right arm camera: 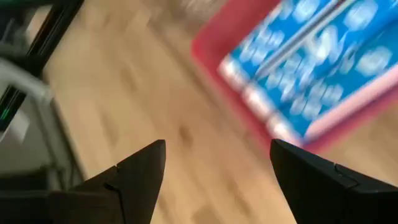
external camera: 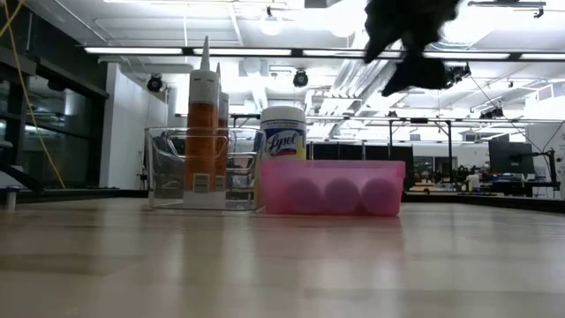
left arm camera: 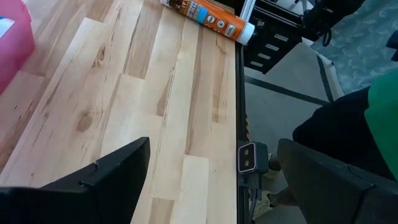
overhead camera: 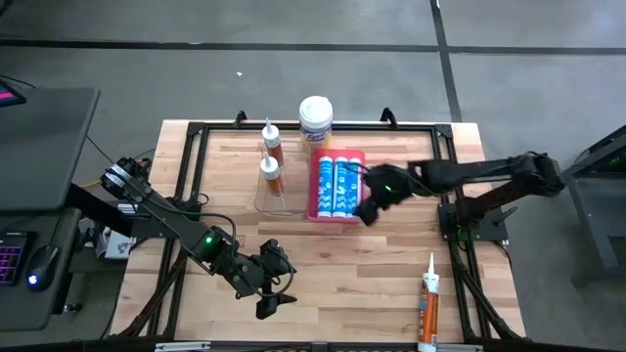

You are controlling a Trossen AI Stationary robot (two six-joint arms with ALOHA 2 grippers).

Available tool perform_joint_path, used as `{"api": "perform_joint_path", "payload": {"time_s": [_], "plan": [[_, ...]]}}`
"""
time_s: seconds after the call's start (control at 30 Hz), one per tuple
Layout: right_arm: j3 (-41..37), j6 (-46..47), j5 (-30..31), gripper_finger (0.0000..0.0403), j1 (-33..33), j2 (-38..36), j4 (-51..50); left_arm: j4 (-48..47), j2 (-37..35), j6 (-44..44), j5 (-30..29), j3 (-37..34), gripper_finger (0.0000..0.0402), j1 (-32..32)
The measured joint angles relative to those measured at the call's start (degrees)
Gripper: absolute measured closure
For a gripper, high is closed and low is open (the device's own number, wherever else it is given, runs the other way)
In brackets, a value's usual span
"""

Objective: Pick & place silicon tubes, Sealant and Lysol wipes
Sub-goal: Put the orange sealant into the transparent container

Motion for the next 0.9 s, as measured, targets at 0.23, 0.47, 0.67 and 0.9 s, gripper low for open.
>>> {"api": "perform_joint_path", "payload": {"time_s": [0.23, 0.47, 0.67, 0.9], "plan": [[-8.9, 9.2, -1.0, 0.0118, 12.0, -10.9, 0.2, 0.0, 0.0, 0.0, 0.0, 0.0, 0.0056, 0.0], [-15.1, 22.1, 2.0, 0.0118, 27.4, -17.6, 1.4, 0.0, 0.0, 0.0, 0.0, 0.0, 0.0056, 0.0], [-16.3, 33.9, 5.2, 0.0119, 35.9, -16.0, 1.1, 0.0, 0.0, 0.0, 0.0, 0.0, 0.0056, 0.0], [-16.3, 48.0, 4.5, 0.0119, 41.1, -11.5, 1.8, 0.0, 0.0, 0.0, 0.0, 0.0, 0.0056, 0.0]]}}
